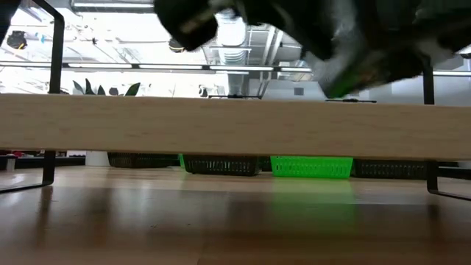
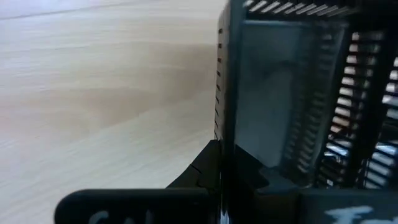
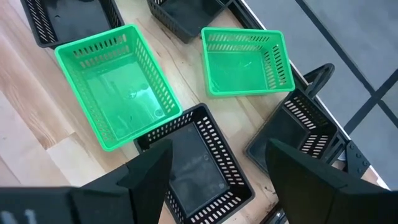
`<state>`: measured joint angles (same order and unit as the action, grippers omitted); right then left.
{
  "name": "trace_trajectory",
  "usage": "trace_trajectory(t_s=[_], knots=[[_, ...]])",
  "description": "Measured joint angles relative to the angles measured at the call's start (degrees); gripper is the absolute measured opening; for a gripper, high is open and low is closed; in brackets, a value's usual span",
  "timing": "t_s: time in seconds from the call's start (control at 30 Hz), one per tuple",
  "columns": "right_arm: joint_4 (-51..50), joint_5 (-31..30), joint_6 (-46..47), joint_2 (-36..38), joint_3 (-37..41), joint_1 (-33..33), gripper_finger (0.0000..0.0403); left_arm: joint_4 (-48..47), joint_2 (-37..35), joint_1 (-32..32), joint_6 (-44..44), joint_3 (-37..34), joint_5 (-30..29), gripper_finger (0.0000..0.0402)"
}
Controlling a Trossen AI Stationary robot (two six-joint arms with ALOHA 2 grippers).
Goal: Stack baskets on shelf by color
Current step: Put the black bin on the shelf
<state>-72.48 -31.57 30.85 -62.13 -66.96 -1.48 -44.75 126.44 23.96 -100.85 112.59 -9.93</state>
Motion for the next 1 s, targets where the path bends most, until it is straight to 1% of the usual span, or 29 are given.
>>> trace_trajectory(t_s=[0.1, 0.2, 0.3, 0.5, 0.63, 0.73, 0.87, 1.0], knots=[[-0.51, 0.02, 0.14, -0.02, 0.00, 0.00, 0.0282, -0.42, 3.98, -0.35, 0.60, 4.32, 0.28, 0.0000], [-0.81, 0.02, 0.08, -0.02, -0.02, 0.00, 0.0282, -1.05, 6.34, -0.45, 0.62, 5.90, 0.22, 0.0000], [-0.97, 0.00, -0.74, 0.00, 0.00, 0.00, 0.0282, -0.51, 7.46, -0.56, -1.44, 5.97, 0.04, 0.0000], [-0.81, -1.28, -1.13, -0.02, 0.00, 0.00, 0.0282, 1.34, 8.63, -0.56, -2.11, 6.06, 0.20, 0.0000], [-0.87, -1.38, -1.41, -0.02, -0.01, 0.00, 0.0282, 5.10, 8.74, -0.56, -0.42, 6.04, 1.30, 0.0000], [-0.87, -1.40, -1.55, -0.02, -0.02, 0.00, 0.0282, 6.24, 8.74, -0.54, 0.66, 6.02, 1.57, 0.0003], [-0.79, -1.46, -1.55, -0.02, -0.02, 0.00, 0.0282, 6.34, 8.74, -0.49, 0.75, 6.02, 0.81, 0.0027], [-0.77, -1.46, -2.22, -0.02, -0.02, 0.00, 0.0282, 6.38, 8.72, -0.28, 0.81, 6.02, 0.66, 0.0069]])
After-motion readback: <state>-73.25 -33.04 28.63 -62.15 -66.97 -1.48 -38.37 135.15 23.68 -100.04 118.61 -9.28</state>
